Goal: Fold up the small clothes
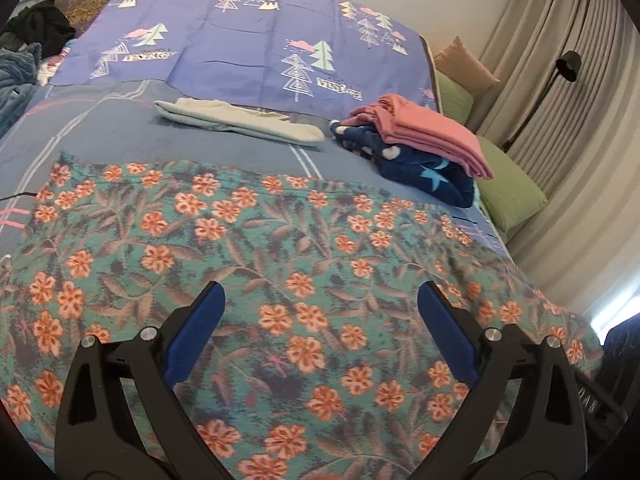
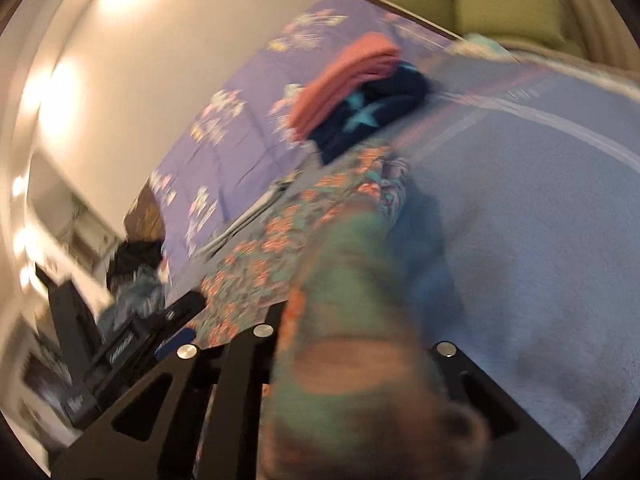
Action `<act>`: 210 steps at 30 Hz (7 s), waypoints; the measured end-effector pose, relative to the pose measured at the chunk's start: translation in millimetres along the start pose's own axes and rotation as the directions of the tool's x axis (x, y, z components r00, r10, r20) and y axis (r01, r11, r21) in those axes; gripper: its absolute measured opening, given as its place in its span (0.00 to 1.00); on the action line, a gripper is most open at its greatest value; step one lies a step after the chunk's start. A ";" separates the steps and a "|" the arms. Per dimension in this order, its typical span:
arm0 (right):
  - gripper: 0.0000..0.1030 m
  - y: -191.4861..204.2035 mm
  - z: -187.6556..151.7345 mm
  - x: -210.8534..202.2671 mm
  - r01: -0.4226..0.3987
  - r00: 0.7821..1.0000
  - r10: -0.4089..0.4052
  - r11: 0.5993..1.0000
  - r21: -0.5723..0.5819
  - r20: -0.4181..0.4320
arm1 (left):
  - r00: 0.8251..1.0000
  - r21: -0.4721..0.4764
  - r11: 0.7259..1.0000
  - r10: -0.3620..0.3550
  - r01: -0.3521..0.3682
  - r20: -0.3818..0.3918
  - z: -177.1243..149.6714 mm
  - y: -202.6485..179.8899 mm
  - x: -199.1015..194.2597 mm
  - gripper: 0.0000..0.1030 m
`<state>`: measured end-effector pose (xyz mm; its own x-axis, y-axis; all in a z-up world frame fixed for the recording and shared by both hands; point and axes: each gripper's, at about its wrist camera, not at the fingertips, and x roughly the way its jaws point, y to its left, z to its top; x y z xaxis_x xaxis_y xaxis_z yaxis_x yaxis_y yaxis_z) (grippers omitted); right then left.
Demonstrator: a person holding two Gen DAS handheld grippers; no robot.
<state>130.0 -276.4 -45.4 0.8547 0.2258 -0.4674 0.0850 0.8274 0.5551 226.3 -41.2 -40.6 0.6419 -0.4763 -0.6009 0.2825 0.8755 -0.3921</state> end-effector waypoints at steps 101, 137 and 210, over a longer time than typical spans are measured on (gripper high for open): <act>0.48 202.0 -89.5 88.1 -0.530 0.756 0.352 0.824 -0.201 -0.551 | 0.917 -0.572 0.811 0.126 0.125 0.378 29.9 241.4 -164.6 0.13; 0.35 24.7 -54.3 38.7 -0.462 0.727 0.569 0.820 0.338 -0.385 | 1.000 -0.071 0.997 -0.010 0.011 0.021 -64.0 92.4 -111.8 0.39; 0.39 78.5 6.2 179.4 -0.365 0.764 0.370 0.923 0.119 -0.529 | 0.922 -0.285 0.898 -0.375 0.336 -0.094 5.0 190.4 -44.7 0.44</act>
<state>293.1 -174.1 -81.4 0.4136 0.7503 -0.5157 -0.1726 0.6207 0.7648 255.0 147.2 -84.9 0.4190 -0.7750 -0.4730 0.2659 0.6028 -0.7522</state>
